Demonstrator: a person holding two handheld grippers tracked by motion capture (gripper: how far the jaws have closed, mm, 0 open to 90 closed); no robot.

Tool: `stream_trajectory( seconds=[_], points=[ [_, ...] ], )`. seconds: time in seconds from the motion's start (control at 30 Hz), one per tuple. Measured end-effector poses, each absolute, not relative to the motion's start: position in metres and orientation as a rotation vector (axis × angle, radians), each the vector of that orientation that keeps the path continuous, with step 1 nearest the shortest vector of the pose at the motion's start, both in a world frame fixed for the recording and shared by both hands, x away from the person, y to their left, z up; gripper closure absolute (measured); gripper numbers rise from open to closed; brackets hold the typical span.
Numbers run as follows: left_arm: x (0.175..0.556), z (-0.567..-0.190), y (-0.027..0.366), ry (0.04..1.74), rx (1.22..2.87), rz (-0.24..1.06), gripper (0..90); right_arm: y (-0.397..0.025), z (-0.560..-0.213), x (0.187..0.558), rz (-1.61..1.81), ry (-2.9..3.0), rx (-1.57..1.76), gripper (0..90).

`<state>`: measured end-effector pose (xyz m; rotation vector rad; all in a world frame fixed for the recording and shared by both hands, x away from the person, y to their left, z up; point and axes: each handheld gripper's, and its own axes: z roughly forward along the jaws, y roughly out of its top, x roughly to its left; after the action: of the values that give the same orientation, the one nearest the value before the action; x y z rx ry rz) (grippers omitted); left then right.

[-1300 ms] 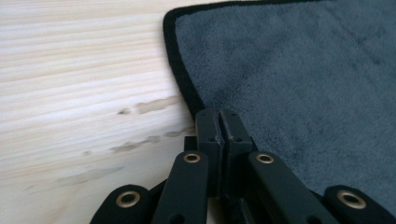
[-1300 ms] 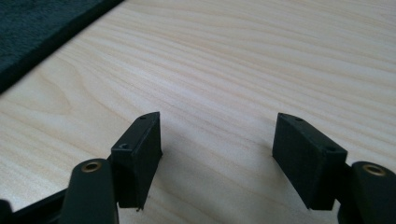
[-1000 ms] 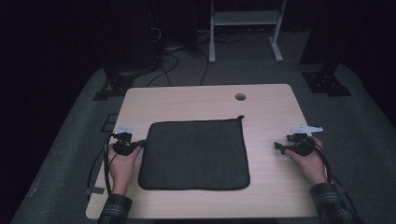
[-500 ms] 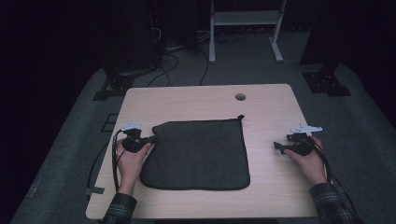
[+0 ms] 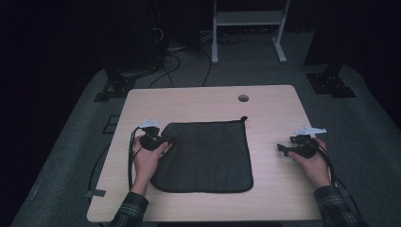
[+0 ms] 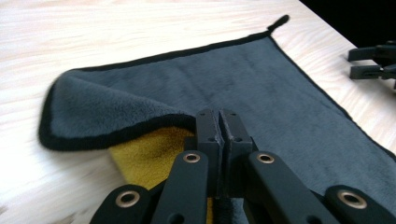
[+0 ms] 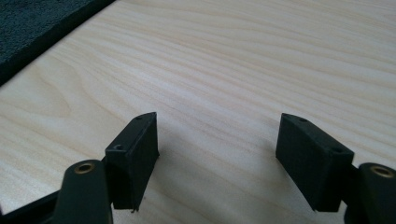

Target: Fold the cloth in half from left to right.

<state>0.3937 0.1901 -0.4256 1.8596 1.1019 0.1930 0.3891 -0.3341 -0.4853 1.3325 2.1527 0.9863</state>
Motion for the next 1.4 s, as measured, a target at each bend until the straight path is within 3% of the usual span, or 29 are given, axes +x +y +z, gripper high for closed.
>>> stream_trajectory(
  seconds=[1.4],
  points=[
    [0.419,-0.429,0.072,0.878,1.947,0.017,88.2,-0.334,-0.485,0.389,0.986,2.151,1.333,28.3]
  ],
)
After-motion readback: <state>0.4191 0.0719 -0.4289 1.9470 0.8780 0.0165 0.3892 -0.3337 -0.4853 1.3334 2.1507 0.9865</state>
